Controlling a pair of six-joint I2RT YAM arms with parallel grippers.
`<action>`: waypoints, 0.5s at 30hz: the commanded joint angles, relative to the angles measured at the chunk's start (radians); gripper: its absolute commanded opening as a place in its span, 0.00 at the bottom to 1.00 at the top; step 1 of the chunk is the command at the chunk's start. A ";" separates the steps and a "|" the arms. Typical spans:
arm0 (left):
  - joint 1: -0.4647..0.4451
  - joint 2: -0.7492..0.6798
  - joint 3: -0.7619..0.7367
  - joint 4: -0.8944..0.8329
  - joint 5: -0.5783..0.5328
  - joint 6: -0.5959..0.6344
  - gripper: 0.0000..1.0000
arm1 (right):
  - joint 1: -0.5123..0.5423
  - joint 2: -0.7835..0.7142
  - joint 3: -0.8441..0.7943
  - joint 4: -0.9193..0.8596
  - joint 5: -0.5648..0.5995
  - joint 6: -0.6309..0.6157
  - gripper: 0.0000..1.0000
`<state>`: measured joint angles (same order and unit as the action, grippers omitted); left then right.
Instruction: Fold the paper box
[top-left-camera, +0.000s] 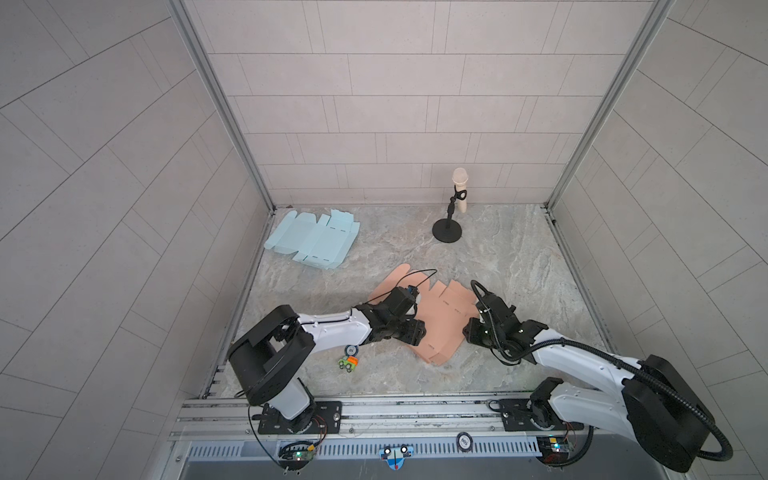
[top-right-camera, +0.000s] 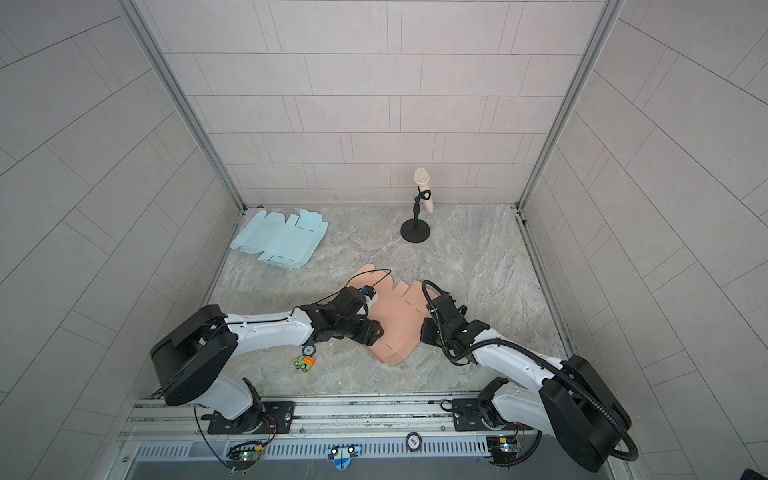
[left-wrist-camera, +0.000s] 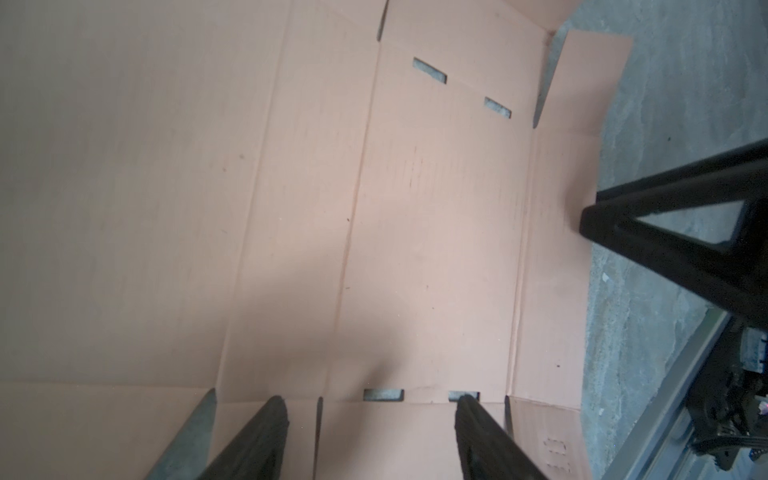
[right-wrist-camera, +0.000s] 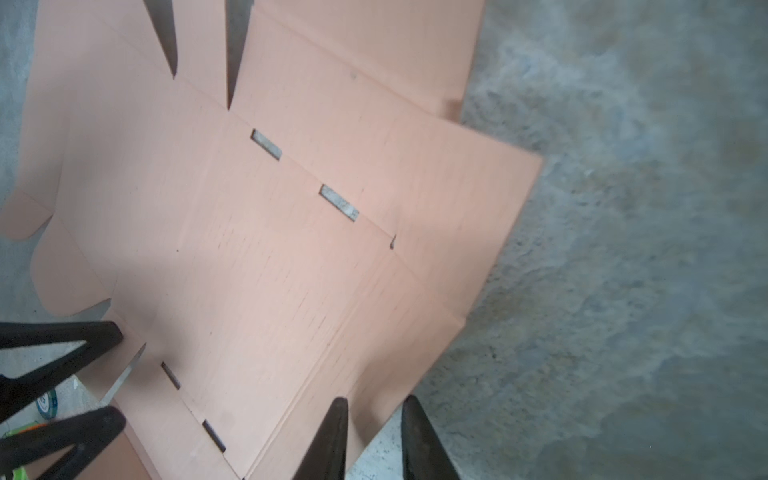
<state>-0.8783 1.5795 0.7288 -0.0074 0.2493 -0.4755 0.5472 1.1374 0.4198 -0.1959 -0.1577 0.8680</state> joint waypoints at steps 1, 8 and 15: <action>-0.023 -0.025 -0.014 0.033 -0.001 -0.035 0.67 | -0.026 0.020 0.045 -0.038 -0.002 -0.065 0.25; -0.081 -0.020 -0.030 0.061 0.002 -0.066 0.65 | -0.060 0.101 0.125 -0.061 0.019 -0.134 0.22; -0.127 -0.021 -0.051 0.115 -0.007 -0.111 0.59 | -0.116 0.162 0.160 -0.048 -0.003 -0.172 0.24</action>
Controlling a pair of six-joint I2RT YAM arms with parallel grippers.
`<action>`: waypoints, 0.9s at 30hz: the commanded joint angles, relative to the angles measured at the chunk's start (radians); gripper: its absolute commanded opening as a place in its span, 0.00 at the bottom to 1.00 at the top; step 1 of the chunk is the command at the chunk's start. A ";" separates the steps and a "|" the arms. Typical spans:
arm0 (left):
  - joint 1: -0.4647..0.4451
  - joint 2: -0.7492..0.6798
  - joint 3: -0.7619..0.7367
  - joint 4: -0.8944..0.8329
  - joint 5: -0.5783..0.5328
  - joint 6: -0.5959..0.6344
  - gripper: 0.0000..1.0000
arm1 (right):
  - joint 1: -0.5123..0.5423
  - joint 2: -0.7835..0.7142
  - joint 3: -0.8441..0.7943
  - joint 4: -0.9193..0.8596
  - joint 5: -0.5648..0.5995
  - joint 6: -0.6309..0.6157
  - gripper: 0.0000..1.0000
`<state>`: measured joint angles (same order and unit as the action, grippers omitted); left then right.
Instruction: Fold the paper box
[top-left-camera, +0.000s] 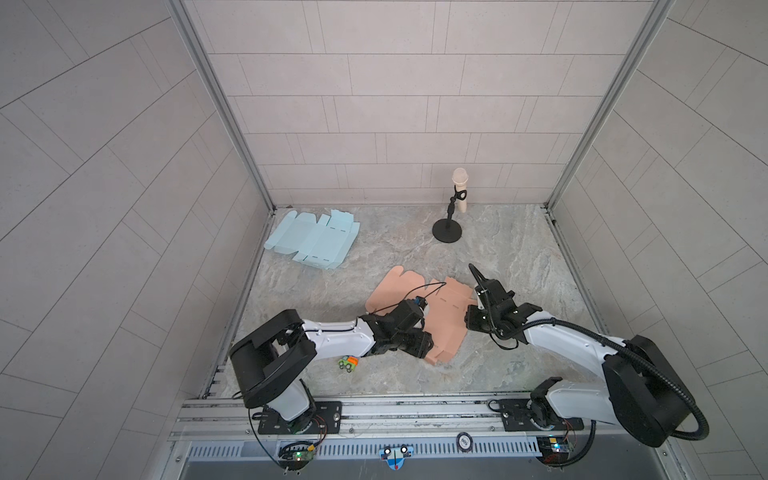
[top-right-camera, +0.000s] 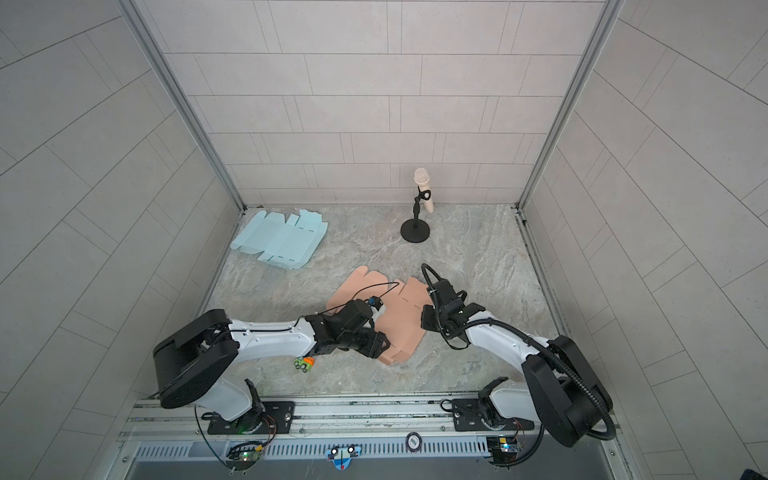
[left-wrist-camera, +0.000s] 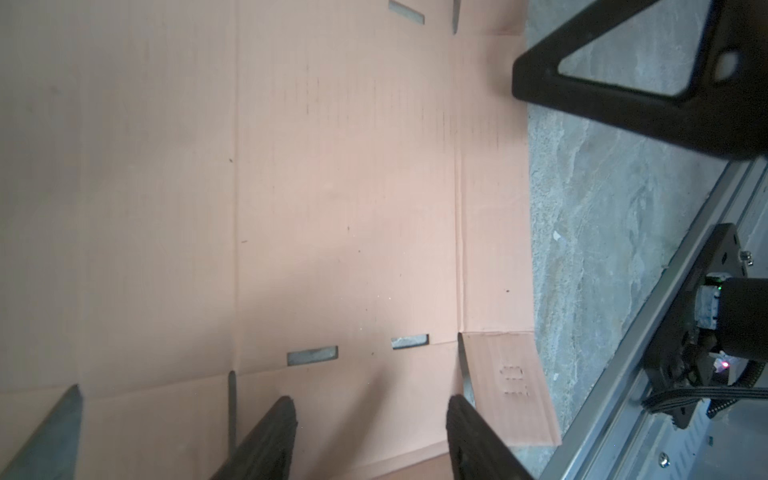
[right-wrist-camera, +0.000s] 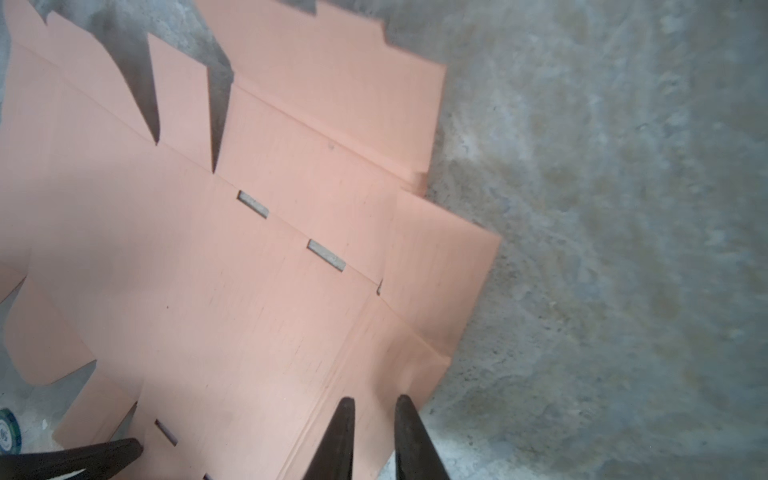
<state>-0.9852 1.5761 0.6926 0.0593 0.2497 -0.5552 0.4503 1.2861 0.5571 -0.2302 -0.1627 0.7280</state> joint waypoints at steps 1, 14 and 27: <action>-0.026 -0.015 -0.020 0.068 -0.007 -0.046 0.59 | -0.026 0.019 0.030 -0.017 0.001 -0.039 0.25; -0.028 -0.139 -0.060 0.033 -0.044 -0.040 0.62 | -0.045 -0.107 0.068 -0.160 0.006 -0.081 0.63; 0.209 -0.116 0.026 -0.073 0.015 0.089 0.62 | -0.018 -0.180 -0.063 -0.064 -0.094 0.060 0.69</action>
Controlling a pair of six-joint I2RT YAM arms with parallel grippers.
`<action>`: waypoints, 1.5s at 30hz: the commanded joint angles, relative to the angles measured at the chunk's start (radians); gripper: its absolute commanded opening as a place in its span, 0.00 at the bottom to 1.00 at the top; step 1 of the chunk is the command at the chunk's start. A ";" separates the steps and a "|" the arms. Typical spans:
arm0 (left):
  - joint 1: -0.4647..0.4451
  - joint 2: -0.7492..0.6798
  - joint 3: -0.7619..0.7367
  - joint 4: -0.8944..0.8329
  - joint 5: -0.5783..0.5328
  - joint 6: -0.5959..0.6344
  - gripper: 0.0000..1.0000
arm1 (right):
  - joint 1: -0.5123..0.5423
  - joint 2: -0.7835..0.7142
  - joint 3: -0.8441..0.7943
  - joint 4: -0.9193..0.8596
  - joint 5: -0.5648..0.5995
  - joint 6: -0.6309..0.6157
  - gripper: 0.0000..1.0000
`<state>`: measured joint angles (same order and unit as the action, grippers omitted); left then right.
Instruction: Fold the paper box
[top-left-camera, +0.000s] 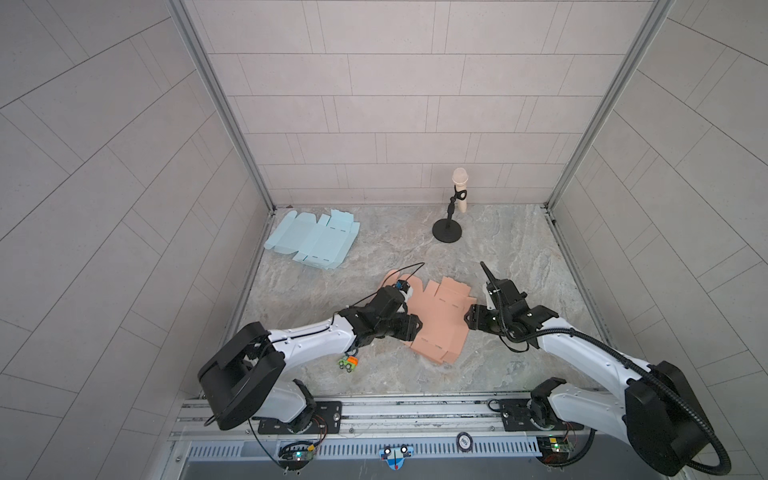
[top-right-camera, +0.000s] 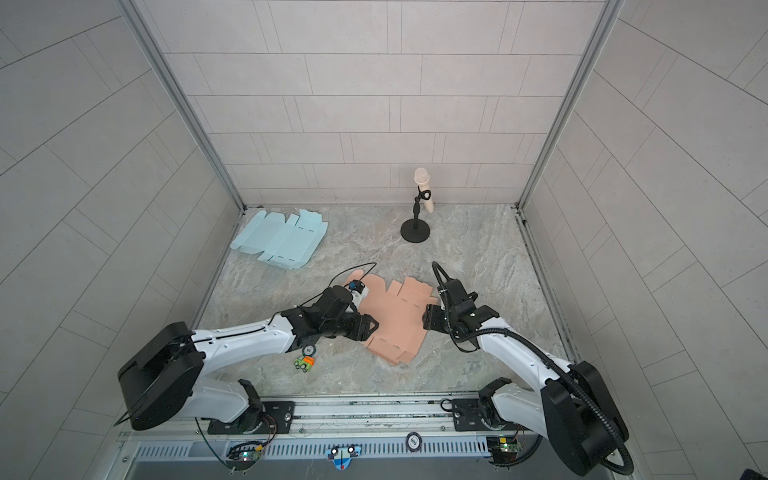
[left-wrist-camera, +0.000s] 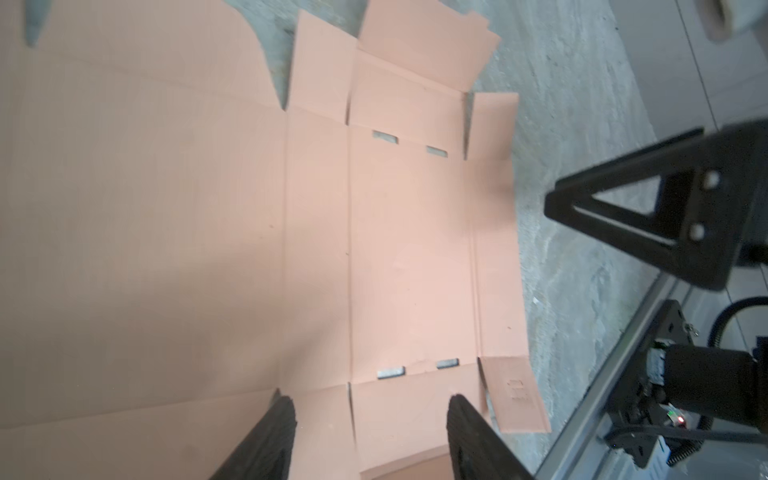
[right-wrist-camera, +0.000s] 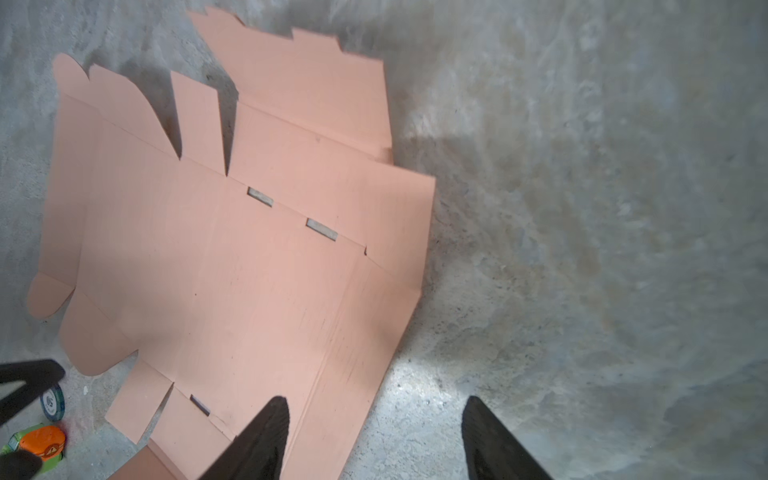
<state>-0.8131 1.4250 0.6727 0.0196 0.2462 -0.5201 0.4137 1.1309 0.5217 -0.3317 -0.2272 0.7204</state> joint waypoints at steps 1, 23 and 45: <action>0.054 0.047 0.055 -0.031 0.018 0.058 0.62 | 0.032 -0.026 -0.039 0.047 -0.028 0.078 0.68; -0.024 0.075 -0.061 0.038 0.018 -0.001 0.60 | 0.074 0.098 -0.041 0.205 -0.044 0.102 0.54; -0.101 0.022 -0.127 0.160 0.053 -0.086 0.60 | -0.038 0.212 0.083 0.131 -0.076 -0.063 0.45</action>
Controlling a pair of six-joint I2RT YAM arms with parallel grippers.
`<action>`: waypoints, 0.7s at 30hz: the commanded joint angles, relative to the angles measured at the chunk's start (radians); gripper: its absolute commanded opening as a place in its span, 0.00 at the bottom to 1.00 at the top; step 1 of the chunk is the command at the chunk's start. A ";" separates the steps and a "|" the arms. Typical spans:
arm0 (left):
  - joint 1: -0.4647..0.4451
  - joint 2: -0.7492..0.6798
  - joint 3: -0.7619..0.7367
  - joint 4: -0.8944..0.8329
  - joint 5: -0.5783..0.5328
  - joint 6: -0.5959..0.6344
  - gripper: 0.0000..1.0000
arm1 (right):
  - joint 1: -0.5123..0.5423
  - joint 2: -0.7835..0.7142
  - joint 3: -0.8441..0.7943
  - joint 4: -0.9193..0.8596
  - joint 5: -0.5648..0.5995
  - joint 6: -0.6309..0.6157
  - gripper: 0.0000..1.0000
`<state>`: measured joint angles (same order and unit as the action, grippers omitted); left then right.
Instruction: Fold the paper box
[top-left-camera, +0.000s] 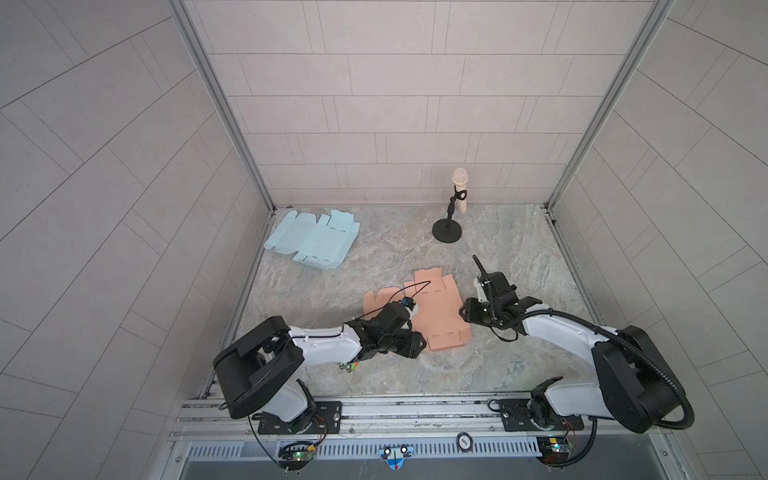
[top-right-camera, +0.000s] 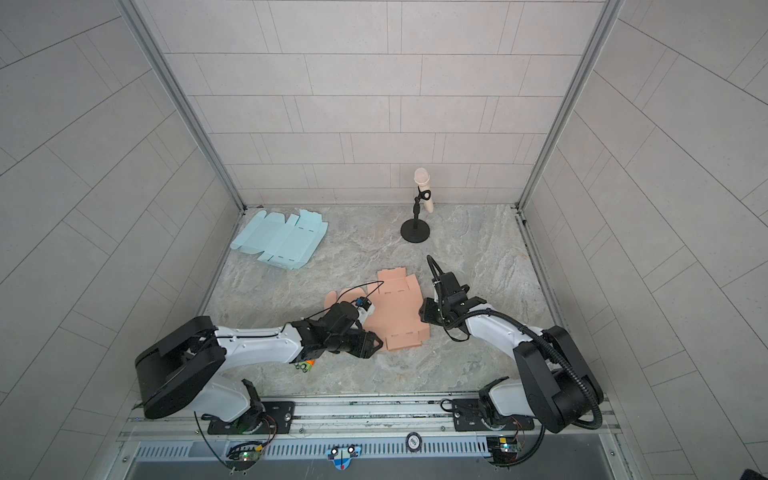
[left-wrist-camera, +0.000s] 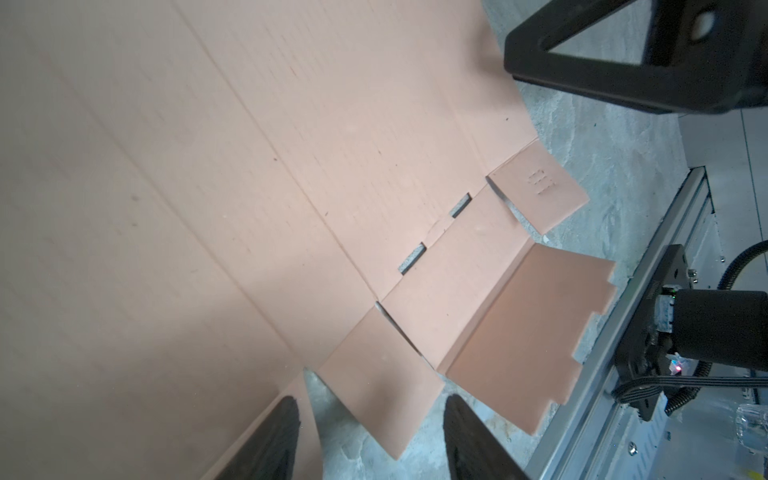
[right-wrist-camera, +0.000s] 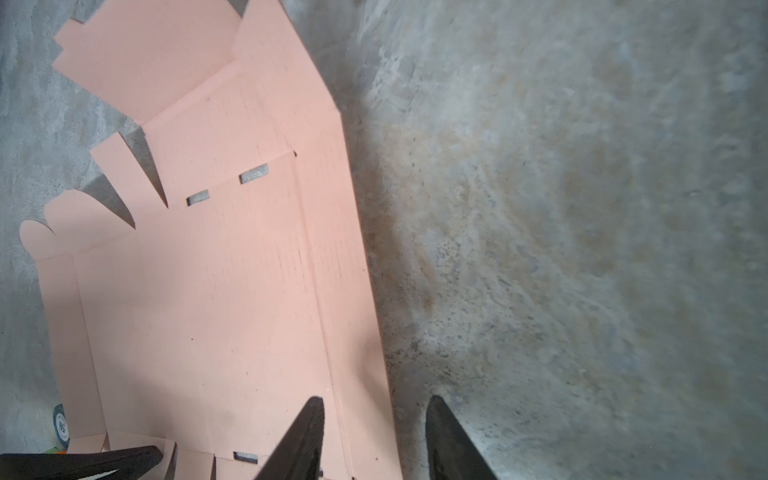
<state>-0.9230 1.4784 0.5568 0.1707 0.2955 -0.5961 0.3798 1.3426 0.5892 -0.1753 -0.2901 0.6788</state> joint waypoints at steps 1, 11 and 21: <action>0.014 -0.035 -0.011 0.010 0.009 -0.011 0.60 | -0.005 -0.003 0.014 -0.027 -0.014 -0.022 0.48; 0.159 -0.055 0.022 -0.046 0.001 0.045 0.59 | -0.040 0.042 0.077 -0.062 -0.050 -0.112 0.54; 0.181 0.033 0.047 -0.011 -0.007 0.042 0.56 | -0.047 0.135 0.124 -0.048 -0.108 -0.146 0.53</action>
<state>-0.7464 1.4891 0.5919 0.1459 0.2947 -0.5648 0.3344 1.4567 0.7067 -0.2199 -0.3759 0.5507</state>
